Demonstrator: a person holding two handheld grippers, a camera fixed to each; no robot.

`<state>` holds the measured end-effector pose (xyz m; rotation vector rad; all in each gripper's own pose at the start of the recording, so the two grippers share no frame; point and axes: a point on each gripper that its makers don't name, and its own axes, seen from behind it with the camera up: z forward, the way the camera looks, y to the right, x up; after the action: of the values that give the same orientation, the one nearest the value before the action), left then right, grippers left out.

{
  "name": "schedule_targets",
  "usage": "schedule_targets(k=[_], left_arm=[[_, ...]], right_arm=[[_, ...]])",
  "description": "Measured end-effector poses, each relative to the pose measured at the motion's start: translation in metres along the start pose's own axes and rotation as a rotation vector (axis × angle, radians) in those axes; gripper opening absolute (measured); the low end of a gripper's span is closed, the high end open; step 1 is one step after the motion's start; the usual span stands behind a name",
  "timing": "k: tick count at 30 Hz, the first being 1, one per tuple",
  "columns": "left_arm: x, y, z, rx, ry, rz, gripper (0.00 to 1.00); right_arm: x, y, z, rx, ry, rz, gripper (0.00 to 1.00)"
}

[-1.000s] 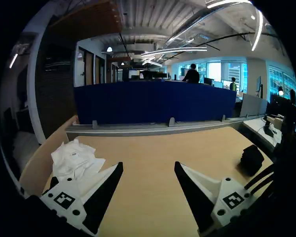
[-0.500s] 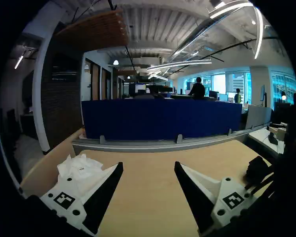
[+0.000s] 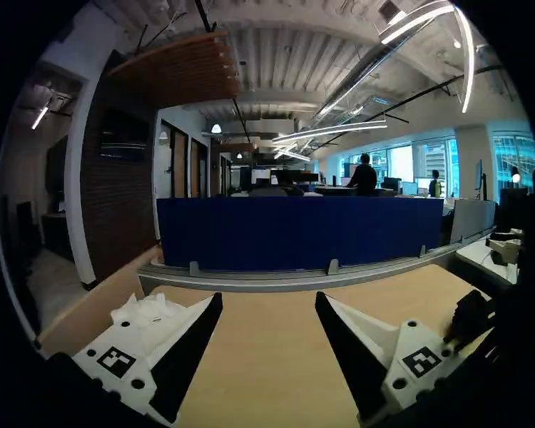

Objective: Fold towel

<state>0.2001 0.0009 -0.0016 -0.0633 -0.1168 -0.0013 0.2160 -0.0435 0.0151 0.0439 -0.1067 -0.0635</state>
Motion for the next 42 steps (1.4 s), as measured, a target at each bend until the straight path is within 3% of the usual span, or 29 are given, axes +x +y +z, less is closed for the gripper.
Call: schedule_targets(k=[6,18,33,42], left_arm=[[-0.003,-0.002,0.001,-0.003,0.010,0.003,0.96],[-0.016,-0.007,0.007,0.009,0.028,-0.041,0.97],[-0.061,-0.002,0.010,0.006,0.032,-0.010,0.96],[-0.089,-0.007,0.012,0.020,0.053,-0.003,0.97]], right_arm=[[-0.002,0.002,-0.002,-0.025,-0.004,0.000,0.83],[-0.008,-0.009,-0.005,-0.040,-0.010,-0.016,0.83],[-0.014,-0.033,-0.009,-0.013,-0.005,-0.035,0.82],[-0.012,-0.046,-0.010,0.001,0.012,-0.037,0.82]])
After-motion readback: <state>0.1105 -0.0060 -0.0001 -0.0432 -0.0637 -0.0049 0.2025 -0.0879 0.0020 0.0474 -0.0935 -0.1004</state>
